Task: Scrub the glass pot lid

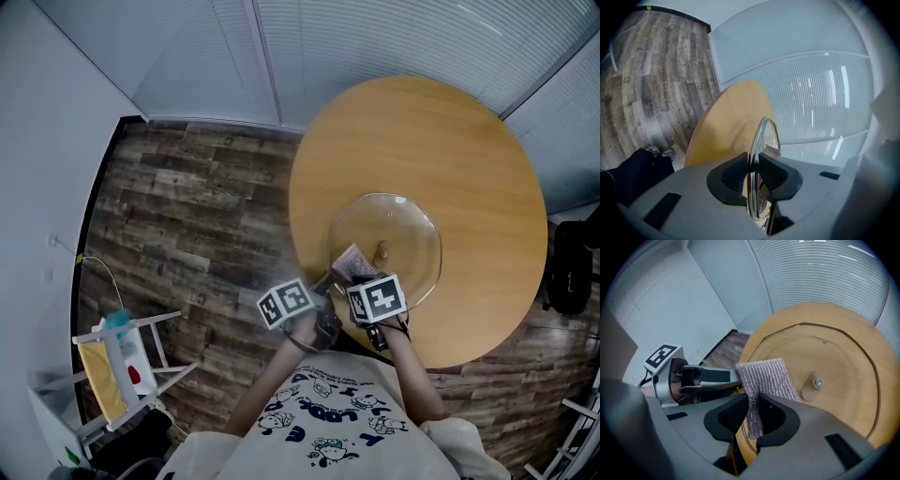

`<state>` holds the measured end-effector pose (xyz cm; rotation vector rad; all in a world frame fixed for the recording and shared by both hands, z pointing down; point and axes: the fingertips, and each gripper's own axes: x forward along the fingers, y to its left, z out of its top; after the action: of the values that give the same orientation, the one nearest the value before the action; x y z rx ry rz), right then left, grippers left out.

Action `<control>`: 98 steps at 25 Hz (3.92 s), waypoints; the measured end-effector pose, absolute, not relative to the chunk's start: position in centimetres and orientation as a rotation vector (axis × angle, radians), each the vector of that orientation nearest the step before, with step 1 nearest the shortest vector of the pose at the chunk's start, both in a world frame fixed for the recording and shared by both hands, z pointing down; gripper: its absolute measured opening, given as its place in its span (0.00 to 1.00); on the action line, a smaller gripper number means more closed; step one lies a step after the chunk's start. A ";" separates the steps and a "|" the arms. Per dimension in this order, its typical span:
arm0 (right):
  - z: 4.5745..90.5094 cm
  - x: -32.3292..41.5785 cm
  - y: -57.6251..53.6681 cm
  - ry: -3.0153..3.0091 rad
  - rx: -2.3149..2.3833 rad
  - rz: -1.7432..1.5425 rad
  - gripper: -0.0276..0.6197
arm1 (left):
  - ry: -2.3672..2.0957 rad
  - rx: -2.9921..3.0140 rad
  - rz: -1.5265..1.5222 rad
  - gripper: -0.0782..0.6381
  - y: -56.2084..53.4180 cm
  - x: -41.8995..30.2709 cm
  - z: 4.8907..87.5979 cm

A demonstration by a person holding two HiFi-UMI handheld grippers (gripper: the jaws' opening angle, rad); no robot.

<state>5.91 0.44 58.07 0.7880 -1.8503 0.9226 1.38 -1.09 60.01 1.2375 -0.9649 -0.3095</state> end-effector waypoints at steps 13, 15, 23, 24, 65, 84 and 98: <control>58.0 5.0 -0.6 -1.878 0.693 0.958 0.16 | -0.967 1.256 -0.290 0.21 -1.1 1.4 59.8; 58.1 4.9 -0.7 -1.880 0.682 0.955 0.16 | -0.969 1.255 -0.288 0.21 -1.0 1.4 59.9; 58.1 4.6 -1.1 -1.885 0.641 0.941 0.16 | -0.975 1.260 -0.277 0.21 -1.0 1.4 59.8; 58.1 4.6 -1.2 -1.886 0.634 0.937 0.16 | -0.976 1.261 -0.277 0.21 -1.0 1.4 59.8; 58.3 3.4 -4.0 -1.902 0.600 0.880 0.16 | -1.016 1.291 -0.243 0.21 -1.0 1.2 59.6; 58.3 3.0 -7.2 -1.945 0.771 0.839 0.16 | -1.018 1.295 -0.229 0.21 -1.2 1.1 59.8; 58.4 4.7 -9.4 -1.944 0.894 0.808 0.16 | -1.016 1.297 -0.231 0.21 -1.3 1.3 59.7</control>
<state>4.68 -9.36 58.43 0.8936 -1.9440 0.8080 1.31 -1.31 59.74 1.2970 -1.0161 -0.2308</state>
